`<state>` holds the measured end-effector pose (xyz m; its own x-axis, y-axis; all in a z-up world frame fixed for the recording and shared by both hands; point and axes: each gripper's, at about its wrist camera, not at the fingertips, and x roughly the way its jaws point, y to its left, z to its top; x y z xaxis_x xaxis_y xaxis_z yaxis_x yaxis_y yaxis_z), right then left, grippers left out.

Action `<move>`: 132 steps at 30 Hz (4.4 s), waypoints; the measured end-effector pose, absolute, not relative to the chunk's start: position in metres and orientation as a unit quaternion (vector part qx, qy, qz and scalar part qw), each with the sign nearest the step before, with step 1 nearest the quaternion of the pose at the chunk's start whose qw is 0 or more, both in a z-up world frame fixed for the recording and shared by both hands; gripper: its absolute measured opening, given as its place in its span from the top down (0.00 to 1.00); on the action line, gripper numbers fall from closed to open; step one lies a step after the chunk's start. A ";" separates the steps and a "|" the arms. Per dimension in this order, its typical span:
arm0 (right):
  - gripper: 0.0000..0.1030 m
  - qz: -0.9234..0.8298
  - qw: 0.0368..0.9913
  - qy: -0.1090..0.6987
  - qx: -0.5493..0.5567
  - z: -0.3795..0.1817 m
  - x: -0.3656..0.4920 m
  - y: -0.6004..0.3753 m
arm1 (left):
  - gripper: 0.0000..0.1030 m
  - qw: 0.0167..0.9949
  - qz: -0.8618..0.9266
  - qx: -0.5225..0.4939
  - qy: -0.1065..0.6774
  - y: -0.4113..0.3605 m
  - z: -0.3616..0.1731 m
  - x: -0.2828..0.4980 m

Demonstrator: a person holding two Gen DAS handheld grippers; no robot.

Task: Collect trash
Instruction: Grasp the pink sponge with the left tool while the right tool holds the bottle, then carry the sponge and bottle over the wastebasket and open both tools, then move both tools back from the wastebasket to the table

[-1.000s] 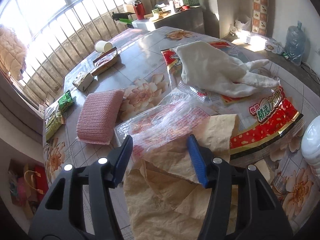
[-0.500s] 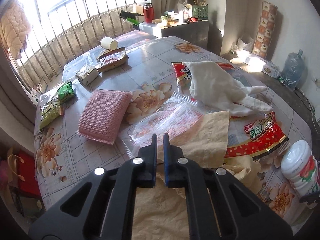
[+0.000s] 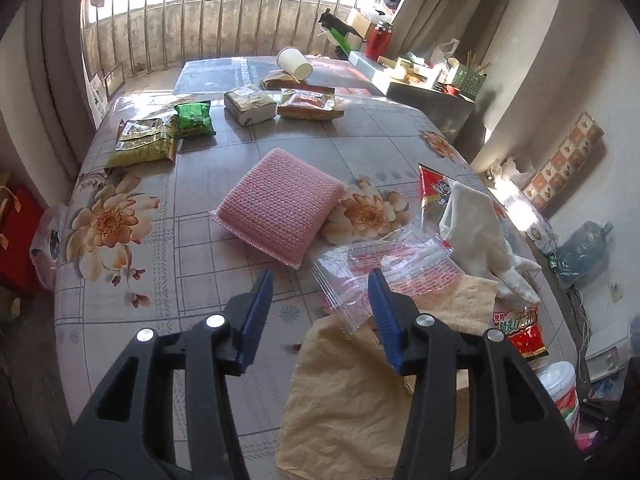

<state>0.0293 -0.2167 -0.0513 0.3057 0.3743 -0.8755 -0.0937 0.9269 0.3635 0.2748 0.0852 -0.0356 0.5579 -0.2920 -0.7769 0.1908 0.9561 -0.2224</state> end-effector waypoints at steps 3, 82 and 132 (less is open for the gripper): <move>0.41 0.145 0.797 0.573 0.123 -0.051 0.030 -0.217 | 0.24 0.881 -0.123 -0.086 0.448 0.099 -0.035 0.301; 0.43 -0.071 0.792 0.403 0.453 -0.047 -0.078 -0.455 | 0.22 0.749 -0.458 0.071 0.472 -0.283 0.043 0.176; 0.36 -0.233 0.716 0.334 0.567 -0.161 -0.047 -0.600 | 0.18 0.736 -0.477 0.061 0.477 -0.417 0.003 0.216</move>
<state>-0.0467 -0.5995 -0.1605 0.6680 0.0453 -0.7428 0.7129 0.2474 0.6562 0.2157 -0.4168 0.0031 0.0908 -0.6443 -0.7594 0.7597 0.5378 -0.3655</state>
